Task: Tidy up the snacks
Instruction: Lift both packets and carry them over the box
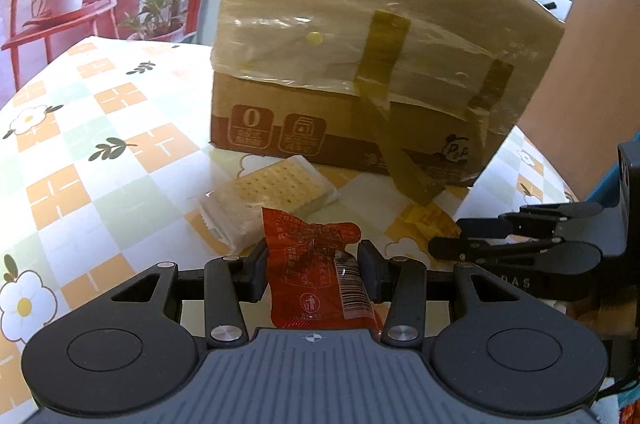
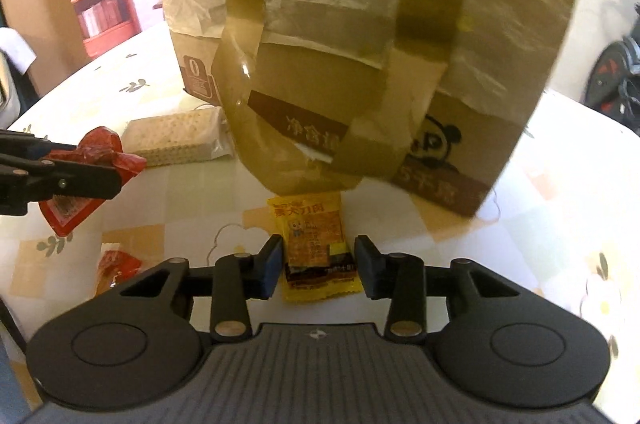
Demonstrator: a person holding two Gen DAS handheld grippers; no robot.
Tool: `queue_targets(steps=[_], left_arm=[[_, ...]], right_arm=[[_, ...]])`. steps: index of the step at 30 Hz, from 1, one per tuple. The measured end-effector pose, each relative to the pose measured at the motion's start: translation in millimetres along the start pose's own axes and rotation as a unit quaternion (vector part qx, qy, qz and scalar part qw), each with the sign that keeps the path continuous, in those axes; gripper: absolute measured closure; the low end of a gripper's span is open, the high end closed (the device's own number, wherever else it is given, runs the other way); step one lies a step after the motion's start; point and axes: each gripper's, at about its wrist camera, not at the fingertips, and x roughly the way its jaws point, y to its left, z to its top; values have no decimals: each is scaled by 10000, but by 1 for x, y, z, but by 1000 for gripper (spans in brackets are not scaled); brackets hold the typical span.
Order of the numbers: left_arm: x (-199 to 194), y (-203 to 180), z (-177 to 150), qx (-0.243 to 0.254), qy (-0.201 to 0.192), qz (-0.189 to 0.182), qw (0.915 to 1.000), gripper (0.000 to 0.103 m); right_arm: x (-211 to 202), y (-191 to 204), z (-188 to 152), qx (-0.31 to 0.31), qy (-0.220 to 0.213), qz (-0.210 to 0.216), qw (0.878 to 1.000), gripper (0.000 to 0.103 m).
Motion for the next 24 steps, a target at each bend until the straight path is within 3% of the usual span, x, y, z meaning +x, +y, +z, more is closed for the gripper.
queue_targets(steps=[11,24], left_arm=[[-10,-2,6,44,-169,-72,9998,55],[-31,2,26,183,-532,-128,9983,55]], right_arm=[[-22,7,-23,572,-139,-202,9981,65],[-70,7,-14,851,-761,-280,9931,66]])
